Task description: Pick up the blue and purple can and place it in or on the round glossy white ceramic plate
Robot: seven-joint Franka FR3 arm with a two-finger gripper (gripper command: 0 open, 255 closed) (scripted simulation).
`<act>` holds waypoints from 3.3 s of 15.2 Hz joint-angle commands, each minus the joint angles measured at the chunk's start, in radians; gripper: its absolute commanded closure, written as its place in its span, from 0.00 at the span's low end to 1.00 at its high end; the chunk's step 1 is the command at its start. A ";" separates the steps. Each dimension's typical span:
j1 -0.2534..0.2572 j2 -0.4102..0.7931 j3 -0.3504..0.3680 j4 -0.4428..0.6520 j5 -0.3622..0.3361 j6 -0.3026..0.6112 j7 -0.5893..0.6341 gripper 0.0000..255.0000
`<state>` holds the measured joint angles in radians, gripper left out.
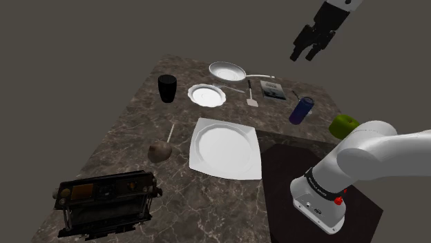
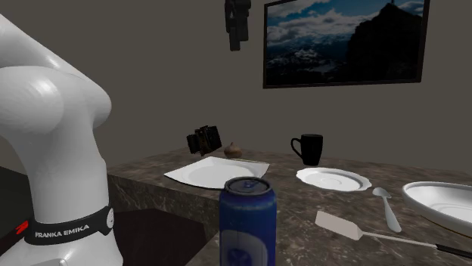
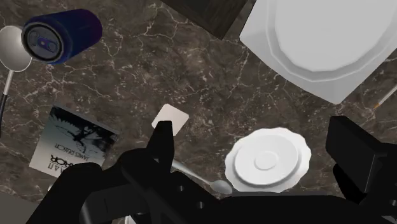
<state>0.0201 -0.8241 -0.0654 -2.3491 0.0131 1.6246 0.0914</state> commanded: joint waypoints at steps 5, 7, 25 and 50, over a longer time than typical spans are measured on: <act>-0.029 -0.042 -0.060 -0.110 -0.055 0.059 -0.068 0.00; -0.046 -0.057 -0.093 -0.160 -0.085 0.090 -0.102 0.00; -0.228 0.066 -0.453 -0.417 -0.398 0.470 -0.408 0.00; -0.228 0.130 -0.491 -0.470 -0.424 0.586 -0.406 1.00</act>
<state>-0.2078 -0.6938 -0.5561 -2.8195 -0.4108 2.2107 -0.3145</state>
